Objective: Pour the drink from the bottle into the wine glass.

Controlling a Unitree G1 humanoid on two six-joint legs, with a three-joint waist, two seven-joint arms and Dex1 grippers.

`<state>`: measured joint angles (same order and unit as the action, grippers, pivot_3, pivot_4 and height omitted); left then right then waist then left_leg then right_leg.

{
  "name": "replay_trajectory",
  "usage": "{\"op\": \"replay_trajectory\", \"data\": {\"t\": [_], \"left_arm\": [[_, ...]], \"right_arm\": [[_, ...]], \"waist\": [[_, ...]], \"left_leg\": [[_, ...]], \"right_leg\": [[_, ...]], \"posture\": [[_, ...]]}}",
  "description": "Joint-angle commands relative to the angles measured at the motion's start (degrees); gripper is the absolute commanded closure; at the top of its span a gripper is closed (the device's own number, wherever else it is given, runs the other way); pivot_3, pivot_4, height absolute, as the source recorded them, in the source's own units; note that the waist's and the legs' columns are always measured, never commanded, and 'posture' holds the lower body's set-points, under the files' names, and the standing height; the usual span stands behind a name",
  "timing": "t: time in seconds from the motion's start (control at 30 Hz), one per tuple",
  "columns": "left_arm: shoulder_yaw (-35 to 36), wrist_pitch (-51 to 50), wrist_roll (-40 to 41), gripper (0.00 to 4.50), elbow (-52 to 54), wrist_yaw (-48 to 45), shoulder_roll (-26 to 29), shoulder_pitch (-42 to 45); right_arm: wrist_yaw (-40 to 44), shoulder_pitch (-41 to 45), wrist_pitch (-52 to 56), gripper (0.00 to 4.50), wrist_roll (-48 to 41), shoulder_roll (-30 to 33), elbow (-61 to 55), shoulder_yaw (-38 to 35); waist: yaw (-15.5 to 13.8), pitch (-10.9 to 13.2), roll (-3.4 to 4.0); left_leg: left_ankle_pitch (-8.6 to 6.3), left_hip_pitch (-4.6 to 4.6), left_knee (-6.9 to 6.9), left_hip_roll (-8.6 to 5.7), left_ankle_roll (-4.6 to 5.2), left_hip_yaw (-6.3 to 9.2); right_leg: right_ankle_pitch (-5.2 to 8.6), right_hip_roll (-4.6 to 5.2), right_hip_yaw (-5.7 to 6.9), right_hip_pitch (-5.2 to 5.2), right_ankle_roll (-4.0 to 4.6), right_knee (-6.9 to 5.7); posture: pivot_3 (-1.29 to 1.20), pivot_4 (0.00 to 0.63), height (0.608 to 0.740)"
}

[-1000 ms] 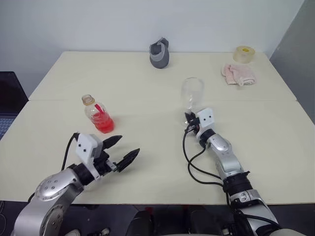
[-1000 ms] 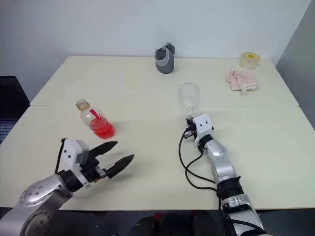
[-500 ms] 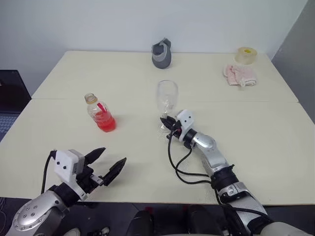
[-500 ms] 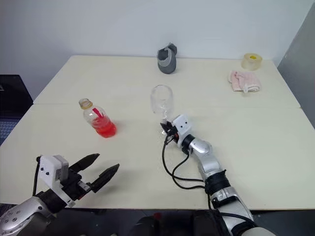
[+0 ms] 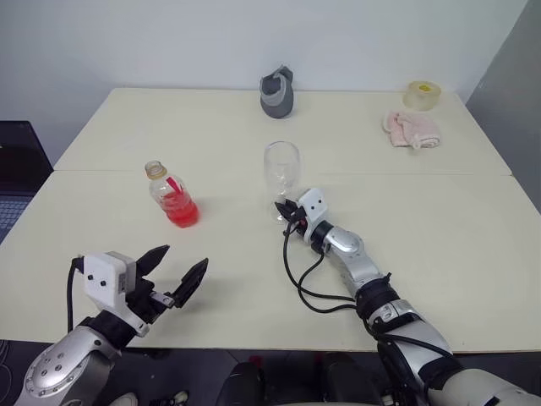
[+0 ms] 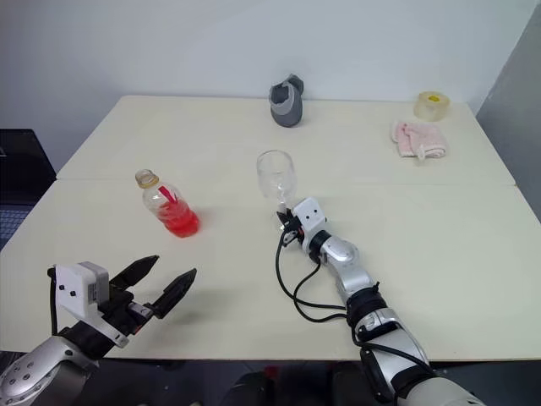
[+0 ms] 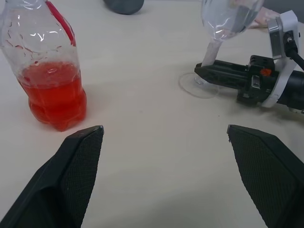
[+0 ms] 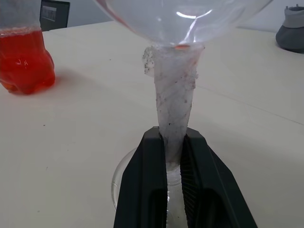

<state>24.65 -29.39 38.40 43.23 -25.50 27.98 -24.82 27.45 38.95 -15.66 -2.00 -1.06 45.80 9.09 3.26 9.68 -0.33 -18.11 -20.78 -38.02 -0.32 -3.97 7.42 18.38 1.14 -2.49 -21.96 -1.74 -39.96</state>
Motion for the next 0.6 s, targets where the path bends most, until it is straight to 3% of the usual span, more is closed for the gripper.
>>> {"op": "replay_trajectory", "data": {"t": [0.03, 0.1, 0.5, 0.6], "left_arm": [[0.1, 0.7, -0.3, 0.0, 0.6, 0.1, 0.8, 1.3], [-0.1, 0.7, -0.4, 0.0, 0.3, 0.0, 0.8, 1.8], [-2.5, 1.3, -1.8, 0.0, -1.3, 0.0, 0.1, 4.6], [-2.2, 1.7, -2.0, 0.0, -1.7, -0.5, 0.2, 4.6]], "right_arm": [[0.9, -0.8, 0.1, 4.38, 0.8, 0.3, -0.5, 0.2], [1.4, -1.3, 0.5, 4.38, 0.8, 0.3, -0.7, 0.2], [3.0, -5.4, 2.1, 0.22, 0.4, 1.4, -7.0, 0.0], [3.7, -7.0, 3.3, 0.03, 0.2, 2.6, -10.4, -0.1]], "waist": [[0.0, 0.0, 0.0], [0.0, 0.0, 0.0], [0.0, 0.0, -0.06], [-0.2, 0.0, -0.06]], "left_leg": [[0.0, 0.01, 0.0, 0.0, 0.0, 0.0], [0.01, 0.01, 0.0, -0.01, 0.0, 0.0], [0.02, 0.01, 0.0, 0.0, -0.02, 0.01], [0.02, 0.01, 0.0, 0.01, -0.02, 0.03]], "right_leg": [[0.0, 0.0, 0.01, 0.0, 0.0, 0.0], [0.0, -0.01, 0.01, 0.01, 0.01, -0.01], [-0.01, 0.0, 0.0, 0.02, 0.01, 0.01], [0.0, 0.0, 0.0, 0.04, 0.01, 0.01]], "posture": [[0.0, 0.15, 0.74], [0.0, 0.15, 0.74], [0.0, 0.15, 0.74], [0.0, 0.15, 0.74]]}}
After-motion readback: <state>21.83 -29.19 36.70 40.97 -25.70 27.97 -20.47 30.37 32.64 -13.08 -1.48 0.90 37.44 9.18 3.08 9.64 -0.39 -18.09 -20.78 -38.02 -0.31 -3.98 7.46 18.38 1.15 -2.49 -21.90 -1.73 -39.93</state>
